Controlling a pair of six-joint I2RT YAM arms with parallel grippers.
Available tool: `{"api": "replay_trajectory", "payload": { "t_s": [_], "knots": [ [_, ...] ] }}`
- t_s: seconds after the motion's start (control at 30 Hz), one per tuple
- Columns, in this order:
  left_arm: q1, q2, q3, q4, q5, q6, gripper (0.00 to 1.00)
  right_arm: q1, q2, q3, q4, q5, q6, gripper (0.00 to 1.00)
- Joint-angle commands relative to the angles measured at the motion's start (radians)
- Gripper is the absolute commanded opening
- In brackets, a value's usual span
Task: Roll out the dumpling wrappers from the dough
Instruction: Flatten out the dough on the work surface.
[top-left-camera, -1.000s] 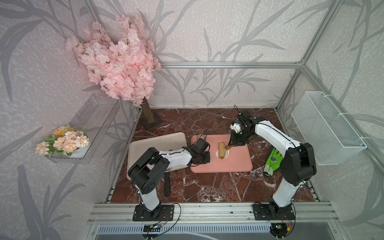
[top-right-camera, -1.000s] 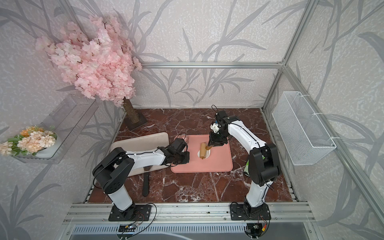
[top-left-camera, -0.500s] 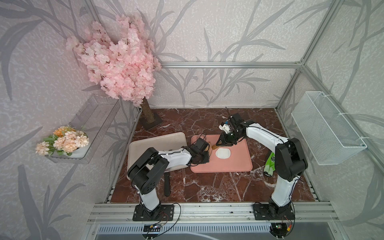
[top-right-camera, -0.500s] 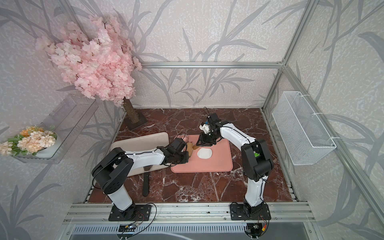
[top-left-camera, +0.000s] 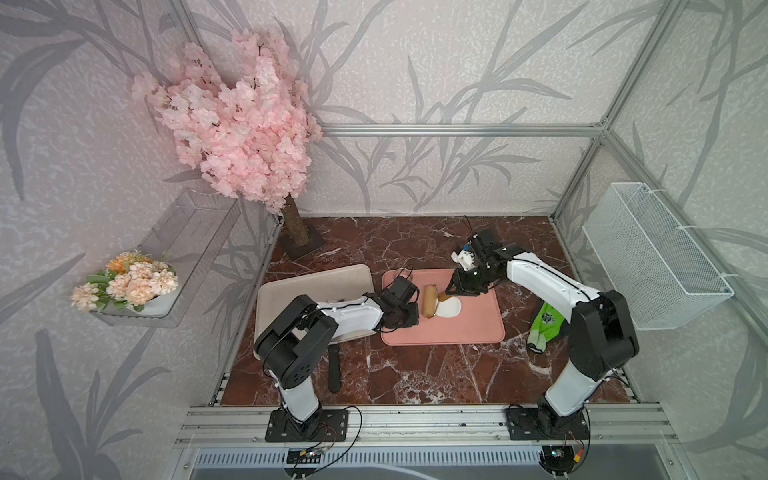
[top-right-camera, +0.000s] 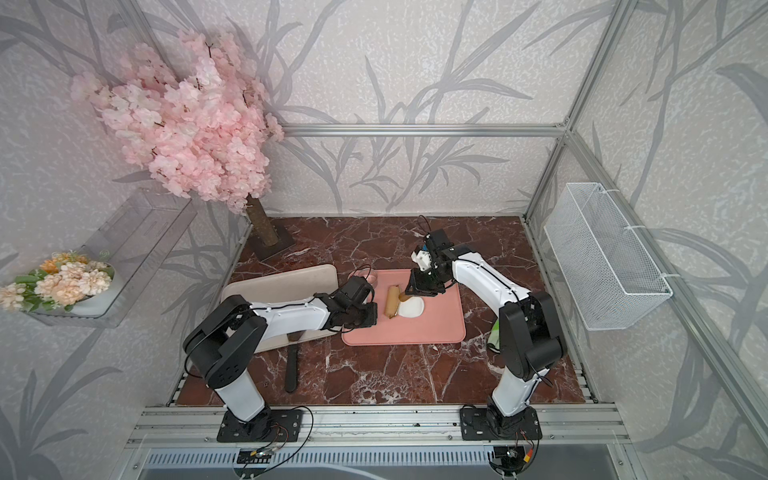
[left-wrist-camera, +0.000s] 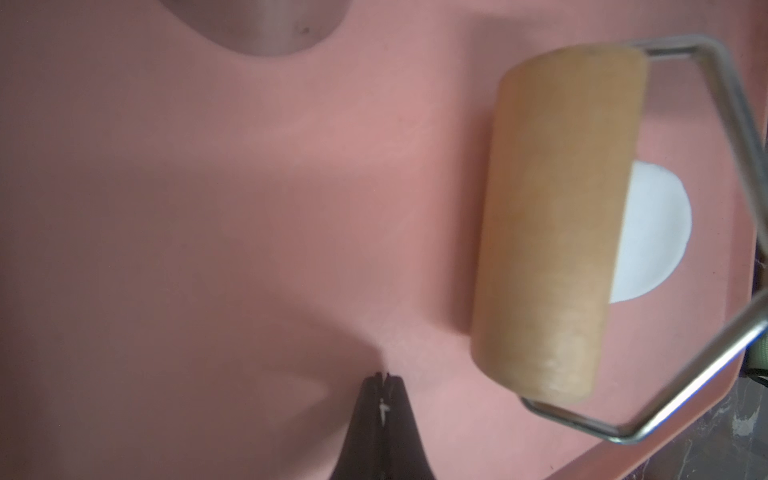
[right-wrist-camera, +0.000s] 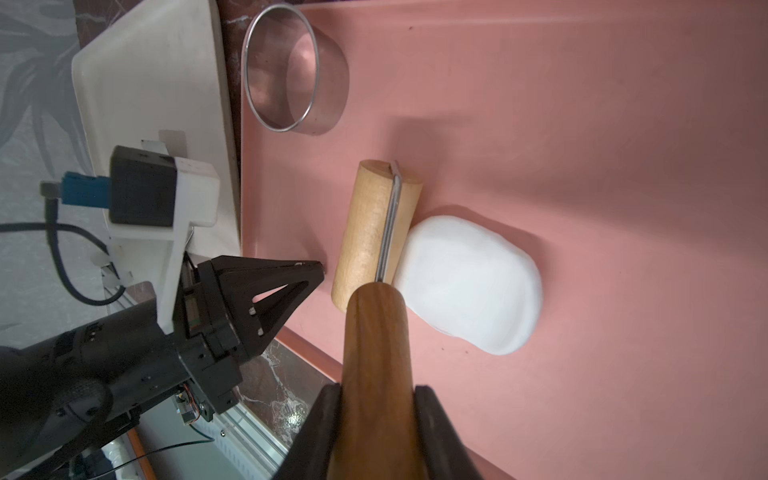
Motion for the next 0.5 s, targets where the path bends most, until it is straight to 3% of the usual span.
{"api": "replay_trajectory", "payload": {
  "t_s": [0.0, 0.2, 0.47],
  "knots": [
    [-0.008, 0.051, -0.061, -0.148, -0.018, 0.002, 0.00, -0.010, -0.079, -0.009, -0.018, 0.053, -0.013, 0.00],
    [-0.007, 0.024, -0.054, -0.183, -0.029, 0.009, 0.00, -0.037, -0.134, -0.036, -0.013, 0.043, -0.016, 0.00],
    [-0.007, 0.021, -0.057, -0.184, -0.033, 0.003, 0.00, -0.041, -0.069, -0.076, 0.014, 0.032, -0.023, 0.00]
  ]
}}
